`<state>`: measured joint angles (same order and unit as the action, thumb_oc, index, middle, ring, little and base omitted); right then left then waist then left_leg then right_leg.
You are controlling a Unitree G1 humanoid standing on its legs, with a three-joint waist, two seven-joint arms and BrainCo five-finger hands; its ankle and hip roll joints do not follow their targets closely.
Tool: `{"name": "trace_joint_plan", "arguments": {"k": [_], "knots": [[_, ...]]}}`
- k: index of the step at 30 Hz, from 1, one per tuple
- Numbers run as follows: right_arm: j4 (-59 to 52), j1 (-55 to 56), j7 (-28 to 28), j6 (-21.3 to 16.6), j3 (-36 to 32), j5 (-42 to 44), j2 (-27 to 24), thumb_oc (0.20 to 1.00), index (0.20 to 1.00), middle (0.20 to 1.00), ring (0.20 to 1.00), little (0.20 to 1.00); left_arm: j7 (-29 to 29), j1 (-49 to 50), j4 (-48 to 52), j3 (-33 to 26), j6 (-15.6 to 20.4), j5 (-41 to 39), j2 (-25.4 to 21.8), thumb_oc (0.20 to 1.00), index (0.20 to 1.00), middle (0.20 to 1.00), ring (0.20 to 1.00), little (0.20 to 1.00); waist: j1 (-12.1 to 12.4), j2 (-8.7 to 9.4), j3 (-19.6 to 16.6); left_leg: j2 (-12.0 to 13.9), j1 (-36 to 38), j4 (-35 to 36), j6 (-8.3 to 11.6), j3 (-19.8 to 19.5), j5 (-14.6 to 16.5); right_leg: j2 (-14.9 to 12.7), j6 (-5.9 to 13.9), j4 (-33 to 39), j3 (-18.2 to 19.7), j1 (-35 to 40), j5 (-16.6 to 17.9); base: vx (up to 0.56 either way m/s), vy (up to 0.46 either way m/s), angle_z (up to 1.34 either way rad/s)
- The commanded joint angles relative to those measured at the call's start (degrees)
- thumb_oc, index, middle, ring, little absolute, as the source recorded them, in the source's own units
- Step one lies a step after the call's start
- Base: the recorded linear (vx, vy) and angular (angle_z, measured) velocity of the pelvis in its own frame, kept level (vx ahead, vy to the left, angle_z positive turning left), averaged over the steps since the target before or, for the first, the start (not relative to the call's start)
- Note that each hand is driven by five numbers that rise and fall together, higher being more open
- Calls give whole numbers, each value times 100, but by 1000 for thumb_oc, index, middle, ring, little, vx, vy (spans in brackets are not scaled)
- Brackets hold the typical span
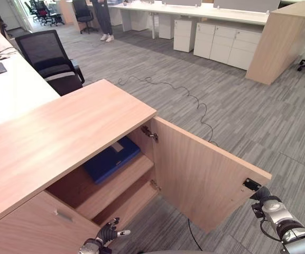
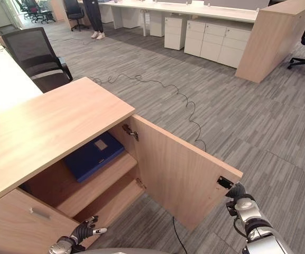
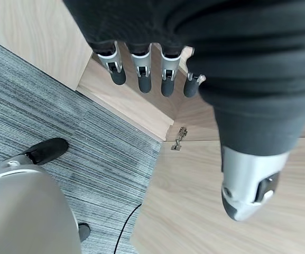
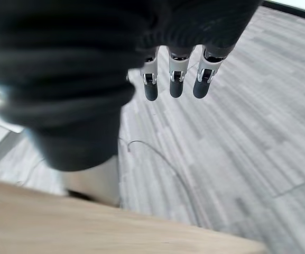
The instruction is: Put the empty folder in the office cabinet
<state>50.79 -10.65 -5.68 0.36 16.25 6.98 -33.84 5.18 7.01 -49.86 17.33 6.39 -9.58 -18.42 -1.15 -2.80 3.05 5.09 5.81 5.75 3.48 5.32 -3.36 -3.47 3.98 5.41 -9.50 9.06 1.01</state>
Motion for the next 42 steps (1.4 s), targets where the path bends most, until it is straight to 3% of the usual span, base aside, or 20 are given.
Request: {"name": "trace_joint_plan", "arguments": {"k": [1, 8, 15, 18, 19, 20, 21, 22, 24, 27, 28, 32, 34, 35, 37, 38, 39, 40, 41, 42], "knots": [[-597, -541, 512, -577, 537, -154, 997, 1000, 1000, 1000, 1000, 1000, -111, -464, -69, -108, 135, 197, -206, 1000, 1000, 1000, 1000, 1000, 328, 300, 172, 50, 93, -75, 207, -91, 148, -503, 540, -89, -283, -19, -185, -13, -36, 17], [-2067, 402, 1001, -730, 795, -732, 605, 1000, 1000, 1000, 1000, 1000, -155, -430, -189, -417, 151, 234, -215, 1000, 1000, 1000, 1000, 1000, 353, 348, 217, 135, -22, -103, 307, -257, 41, -428, 483, -88, -459, 12, -272, -31, -65, 18], [-2519, 555, 1199, -853, 1253, -1041, 596, 1000, 1000, 1000, 1000, 1000, -280, -445, -523, -538, 172, 154, -131, 1000, 1000, 1000, 1000, 1000, 514, 326, 365, 225, -333, -178, 478, -521, -191, -367, 437, -53, -709, 12, -346, -53, -56, 26], [-2569, 457, 1142, -884, 1345, -918, 676, 1000, 1000, 1000, 1000, 1000, -372, -544, -576, -575, 178, -2, -92, 1000, 1000, 1000, 1000, 1000, 628, 363, 571, 241, -911, -757, 637, -583, -316, -448, 411, -41, -900, -12, -357, -148, -13, 40], [-2605, 423, 1102, -884, 1359, -856, 696, 1000, 1000, 1000, 1000, 1000, -412, -616, -581, -585, 167, -103, -48, 1000, 1000, 1000, 1000, 1000, 605, 388, 647, 338, -1131, -1040, 665, -328, -385, -522, 413, -41, -1059, -22, -340, -218, 50, 82], [-2602, 355, 1075, -858, 1418, -822, 768, 1000, 1000, 1000, 1000, 1000, -443, -690, -597, -597, 147, -155, 16, 1000, 1000, 1000, 1000, 1000, 501, 411, 614, 663, -1191, -1205, 554, 523, -409, -601, 398, -41, -1333, -61, -334, -159, 46, 109], [-2597, 347, 1073, -859, 1427, -821, 772, 1000, 1000, 1000, 1000, 1000, -443, -691, -599, -605, 148, -154, 16, 1000, 1000, 1000, 1000, 1000, 509, 412, 612, 672, -1192, -1220, 557, 539, -392, -599, 398, -41, -1317, -66, -337, -165, 25, 121], [-2606, 279, 1087, -829, 1498, -828, 845, 1000, 1000, 1000, 1000, 1000, -433, -674, -613, -631, 121, -144, 28, 1000, 1000, 1000, 1000, 1000, 424, 441, 578, 957, -1044, -1456, 503, 1398, -224, -637, 354, -42, -1634, 17, -349, -65, -5, 99], [-2655, 279, 1120, -808, 1513, -834, 863, 1000, 1000, 1000, 1000, 1000, -415, -634, -627, -649, 110, -105, 21, 1000, 1000, 1000, 1000, 1000, 405, 439, 555, 979, -971, -1514, 482, 1610, -125, -636, 344, -49, -1732, 53, -338, -51, 17, 88], [-2844, 287, 1164, -750, 1472, -797, 923, 1000, 1000, 1000, 1000, 1000, -408, -591, -783, -631, 44, 107, 20, 1000, 1000, 1000, 1000, 1000, 375, 410, 450, 821, -787, -1189, 434, 1780, -75, -661, 348, -96, -1979, 157, -324, 22, 111, 107], [-2953, 241, 1148, -722, 1440, -741, 970, 1000, 1000, 1000, 1000, 1000, -430, -588, -806, -644, 26, 197, 10, 1000, 1000, 1000, 1000, 1000, 436, 436, 378, 627, -689, -904, 342, 1630, -9, -691, 377, -150, -2033, 152, -272, 24, 121, 40], [-2916, 161, 1032, -690, 1309, -624, 1111, 1000, 1000, 1000, 1000, 1000, -421, -637, -840, -653, -10, 252, -36, 1000, 1000, 1000, 1000, 1000, 550, 524, 324, 362, -642, -578, 206, 1446, -31, -812, 428, -415, -2202, 111, -279, 57, 143, 81], [-2760, -50, 898, -691, 1171, -487, 1247, 1000, 1000, 1000, 1000, 1000, -420, -619, -811, -660, -27, 349, -123, 1000, 1000, 1000, 1000, 1000, 700, 595, 278, 161, -565, -375, 42, 1322, 33, -919, 518, -885, -2220, -41, -351, 61, 188, 72], [-2720, -106, 863, -699, 1151, -469, 1288, 1000, 1000, 1000, 1000, 1000, -411, -619, -801, -668, -28, 353, -146, 1000, 1000, 1000, 1000, 1000, 728, 609, 290, 114, -534, -330, -8, 1308, 56, -982, 553, -1128, -2171, -145, -369, 60, 212, 55], [-2504, -369, 753, -710, 1024, -379, 1403, 1000, 1000, 1000, 1000, 1000, -397, -501, -759, -743, -29, 367, -274, 1000, 1000, 1000, 1000, 1000, 844, 621, 381, 8, -326, -216, -176, 1292, 187, -1290, 923, -2084, -1949, -571, -96, 63, 185, 10], [-2498, -375, 753, -713, 1023, -379, 1408, 1000, 1000, 1000, 1000, 1000, -396, -503, -758, -744, -30, 367, -278, 1000, 1000, 1000, 1000, 1000, 856, 631, 384, -4, -324, -216, -183, 1305, 191, -1309, 930, -2113, -1929, -590, -105, 37, 96, -15], [-2279, -497, 627, -714, 877, -278, 1434, 1000, 1000, 1000, 1000, 1000, -403, -498, -820, -774, -31, 361, -341, 1000, 1000, 1000, 1000, 1000, 865, 578, 471, 19, -267, -205, -241, 1193, 202, -1283, 1102, -2741, -1573, -928, 149, 12, 44, 3], [-2274, -505, 627, -716, 874, -278, 1434, 1000, 1000, 1000, 1000, 1000, -403, -506, -822, -773, -30, 360, -340, 1000, 1000, 1000, 1000, 1000, 880, 570, 446, 31, -299, -199, -244, 1208, 184, -1265, 1102, -2714, -1560, -962, 185, 77, 48, 21], [-2139, -535, 501, -733, 673, -165, 1399, 1000, 1000, 1000, 1000, 1000, -395, -471, -795, -771, -17, 324, -372, 1000, 1000, 1000, 1000, 1000, 848, 571, 468, -20, -185, -144, -252, 1004, 264, -1063, 1102, -2673, -1154, -1068, -21, 55, 15, 36], [-2136, -539, 501, -735, 671, -164, 1399, 1000, 1000, 1000, 1000, 1000, -394, -475, -795, -770, -17, 324, -372, 1000, 1000, 1000, 1000, 1000, 852, 560, 455, -8, -203, -136, -252, 1007, 245, -1043, 1102, -2635, -1157, -1074, 15, 118, -3, 44]]}}
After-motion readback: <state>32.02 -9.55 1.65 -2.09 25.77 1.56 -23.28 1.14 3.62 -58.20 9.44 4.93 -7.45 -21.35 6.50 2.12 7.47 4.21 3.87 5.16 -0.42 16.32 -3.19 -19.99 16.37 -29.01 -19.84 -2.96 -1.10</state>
